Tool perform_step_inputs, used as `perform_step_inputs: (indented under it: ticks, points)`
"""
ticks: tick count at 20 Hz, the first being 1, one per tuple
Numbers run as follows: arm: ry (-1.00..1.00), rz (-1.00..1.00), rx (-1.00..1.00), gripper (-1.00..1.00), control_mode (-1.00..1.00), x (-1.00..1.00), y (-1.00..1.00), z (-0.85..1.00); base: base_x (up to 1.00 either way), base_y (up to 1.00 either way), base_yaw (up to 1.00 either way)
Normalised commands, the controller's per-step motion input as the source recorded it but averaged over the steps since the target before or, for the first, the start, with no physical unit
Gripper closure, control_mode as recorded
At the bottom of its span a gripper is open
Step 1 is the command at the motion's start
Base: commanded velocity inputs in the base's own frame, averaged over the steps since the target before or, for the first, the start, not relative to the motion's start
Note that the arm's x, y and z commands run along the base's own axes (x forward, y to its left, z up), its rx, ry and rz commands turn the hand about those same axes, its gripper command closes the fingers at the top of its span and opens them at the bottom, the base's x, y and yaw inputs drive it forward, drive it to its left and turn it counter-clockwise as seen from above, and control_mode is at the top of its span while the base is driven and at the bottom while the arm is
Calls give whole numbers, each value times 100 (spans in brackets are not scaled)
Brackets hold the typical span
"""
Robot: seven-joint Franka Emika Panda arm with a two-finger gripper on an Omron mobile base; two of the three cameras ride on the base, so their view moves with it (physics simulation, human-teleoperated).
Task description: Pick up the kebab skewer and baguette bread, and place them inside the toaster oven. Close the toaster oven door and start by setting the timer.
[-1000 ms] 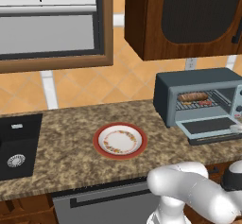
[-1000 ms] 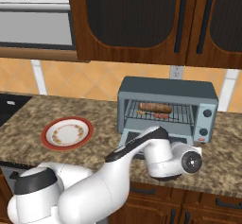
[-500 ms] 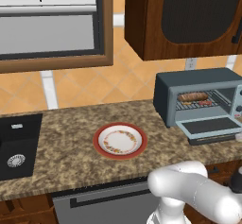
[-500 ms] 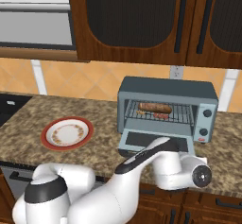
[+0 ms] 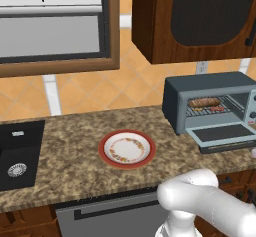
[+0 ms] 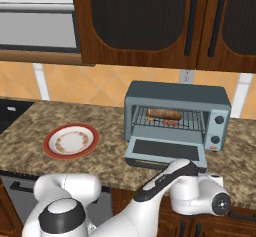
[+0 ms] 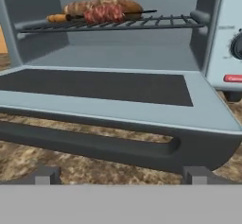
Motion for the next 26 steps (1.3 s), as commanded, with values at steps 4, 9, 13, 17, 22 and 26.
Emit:
perform_step_inputs:
  ticks: [4, 9, 13, 17, 22, 26]
  points:
    - [-11, 6, 4, -100, -100, 0, -27, -21, 0, 0, 0]
    - [-9, 7, 4, -100, -100, 13, -12, -18, 0, 0, 0]
    - [-3, 3, 1, -100, -100, 20, 0, -15, 0, 0, 0]
    - [0, 0, 0, -100, -100, 17, 2, -12, 0, 0, 0]
    - [0, 0, 0, -100, -100, 7, 14, -17, 0, 0, 0]
    - [-2, 0, 0, -100, -100, 11, 25, -17, 0, 0, 0]
